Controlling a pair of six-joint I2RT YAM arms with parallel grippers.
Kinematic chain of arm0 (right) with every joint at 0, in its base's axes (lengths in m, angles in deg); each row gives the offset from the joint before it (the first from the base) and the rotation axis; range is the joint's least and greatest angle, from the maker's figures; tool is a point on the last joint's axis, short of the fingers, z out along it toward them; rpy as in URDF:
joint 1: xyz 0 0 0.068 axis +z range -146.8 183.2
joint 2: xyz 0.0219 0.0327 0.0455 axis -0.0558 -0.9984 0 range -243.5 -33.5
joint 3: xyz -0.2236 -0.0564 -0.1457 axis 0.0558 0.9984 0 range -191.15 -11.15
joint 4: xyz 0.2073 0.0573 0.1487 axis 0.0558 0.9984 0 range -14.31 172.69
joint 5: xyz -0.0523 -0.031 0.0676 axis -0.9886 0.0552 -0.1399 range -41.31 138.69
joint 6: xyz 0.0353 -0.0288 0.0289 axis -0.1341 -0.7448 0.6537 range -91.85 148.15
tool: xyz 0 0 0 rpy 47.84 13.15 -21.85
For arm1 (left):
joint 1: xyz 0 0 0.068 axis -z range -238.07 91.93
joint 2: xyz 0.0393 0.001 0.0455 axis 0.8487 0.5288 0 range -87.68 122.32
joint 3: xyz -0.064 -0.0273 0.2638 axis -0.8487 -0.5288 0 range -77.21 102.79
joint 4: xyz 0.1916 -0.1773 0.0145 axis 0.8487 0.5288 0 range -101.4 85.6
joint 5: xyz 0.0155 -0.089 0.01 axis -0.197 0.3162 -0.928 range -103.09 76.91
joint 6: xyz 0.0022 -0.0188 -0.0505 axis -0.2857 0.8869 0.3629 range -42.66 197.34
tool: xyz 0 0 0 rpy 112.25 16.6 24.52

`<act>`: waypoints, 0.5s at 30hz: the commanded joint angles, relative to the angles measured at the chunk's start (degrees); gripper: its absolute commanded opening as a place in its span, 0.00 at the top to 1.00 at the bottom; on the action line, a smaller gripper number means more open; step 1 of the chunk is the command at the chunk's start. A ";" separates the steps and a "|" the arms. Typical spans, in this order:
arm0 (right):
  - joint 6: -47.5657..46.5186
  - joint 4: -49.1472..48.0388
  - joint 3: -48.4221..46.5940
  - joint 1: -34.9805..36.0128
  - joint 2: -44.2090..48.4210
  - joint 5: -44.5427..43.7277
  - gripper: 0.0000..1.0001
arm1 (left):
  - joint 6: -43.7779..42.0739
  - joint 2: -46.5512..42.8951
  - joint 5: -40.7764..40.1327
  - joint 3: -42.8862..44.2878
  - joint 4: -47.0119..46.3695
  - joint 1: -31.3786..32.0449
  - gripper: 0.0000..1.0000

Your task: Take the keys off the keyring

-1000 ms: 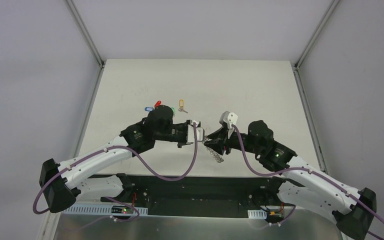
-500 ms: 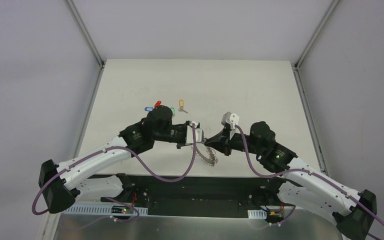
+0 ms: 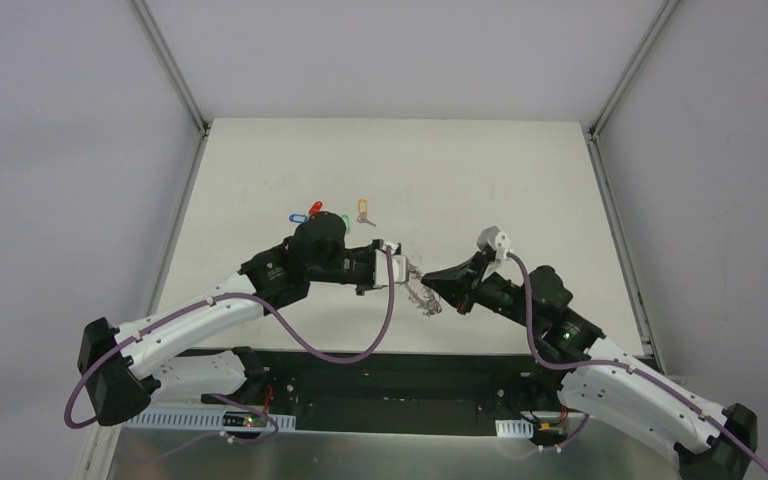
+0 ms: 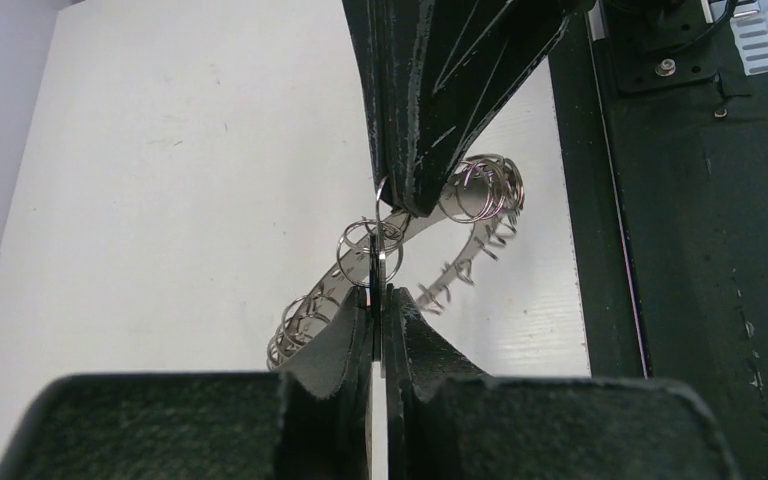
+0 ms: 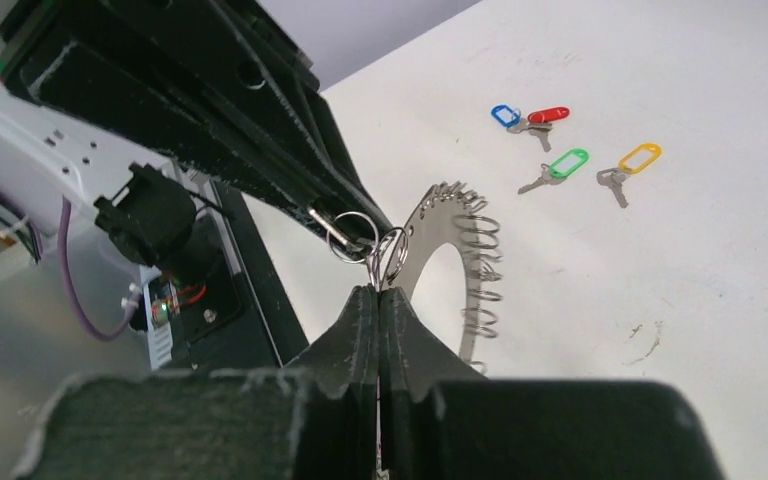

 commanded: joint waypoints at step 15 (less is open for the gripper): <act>14.48 -25.92 9.25 0.27 4.96 -18.65 1.00 | 0.11 1.45 1.43 -0.02 -3.28 0.53 1.00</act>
